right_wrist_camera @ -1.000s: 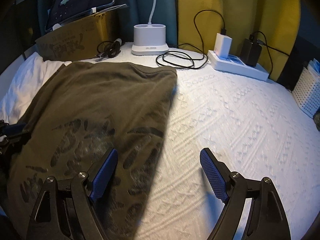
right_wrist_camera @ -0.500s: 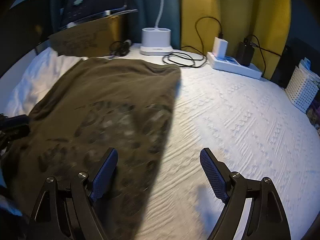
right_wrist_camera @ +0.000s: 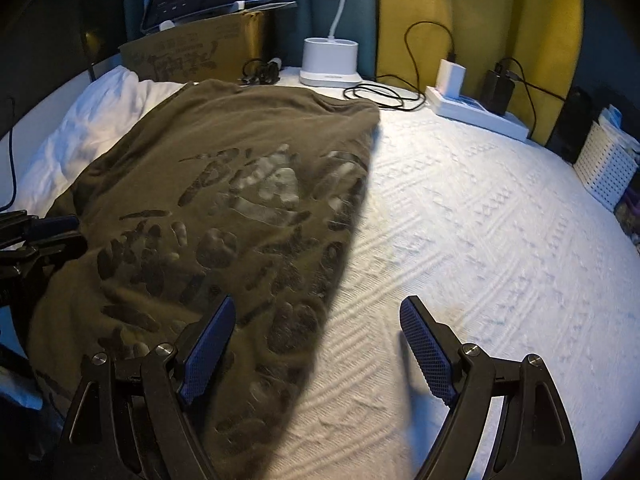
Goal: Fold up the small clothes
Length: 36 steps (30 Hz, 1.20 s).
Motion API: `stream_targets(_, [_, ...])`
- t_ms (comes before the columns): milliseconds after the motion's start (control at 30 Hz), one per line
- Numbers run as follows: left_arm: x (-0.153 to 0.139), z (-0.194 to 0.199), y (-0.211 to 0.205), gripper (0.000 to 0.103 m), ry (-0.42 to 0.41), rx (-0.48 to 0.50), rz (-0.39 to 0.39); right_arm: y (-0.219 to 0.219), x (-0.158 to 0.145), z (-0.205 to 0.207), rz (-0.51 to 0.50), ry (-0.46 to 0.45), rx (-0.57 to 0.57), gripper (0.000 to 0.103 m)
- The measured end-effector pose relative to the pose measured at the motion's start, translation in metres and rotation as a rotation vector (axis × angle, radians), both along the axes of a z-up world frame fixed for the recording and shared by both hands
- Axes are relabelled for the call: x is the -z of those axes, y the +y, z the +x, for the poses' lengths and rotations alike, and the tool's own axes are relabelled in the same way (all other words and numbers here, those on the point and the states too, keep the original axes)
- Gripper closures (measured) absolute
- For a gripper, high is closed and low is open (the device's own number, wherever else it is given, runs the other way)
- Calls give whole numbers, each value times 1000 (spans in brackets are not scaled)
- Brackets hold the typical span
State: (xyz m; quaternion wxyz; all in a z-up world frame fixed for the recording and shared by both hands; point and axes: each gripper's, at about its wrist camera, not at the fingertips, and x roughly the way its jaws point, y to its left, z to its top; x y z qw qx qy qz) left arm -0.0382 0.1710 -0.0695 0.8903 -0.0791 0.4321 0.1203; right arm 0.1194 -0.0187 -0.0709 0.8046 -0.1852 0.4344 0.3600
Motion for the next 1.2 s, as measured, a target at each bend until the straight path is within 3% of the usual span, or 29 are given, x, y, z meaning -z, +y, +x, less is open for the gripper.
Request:
stream_targets(200, [-19, -9, -14, 65, -87, 44, -34, -10, -10, -16, 16, 6, -43, 18])
stream_targets(400, [1, -6, -19, 64, -6, 18, -27, -16, -2, -32, -9, -9, -84, 18])
stream_targets(600, [5, -12, -21, 62, -34, -3, -11, -29, -2, -30, 3, 3, -73, 18])
stream_targets(1033, [-23, -11, -57, 61, -97, -19, 35, -66, -15, -28, 34, -9, -30, 17])
stream_targets(1167, [-28, -9, -69, 35, -113, -45, 67, -82, -19, -24, 42, -13, 1, 17])
stream_targets(1200, [-31, -9, -72, 34, -124, -44, 60, -86, -20, -23, 45, -16, 10, 17])
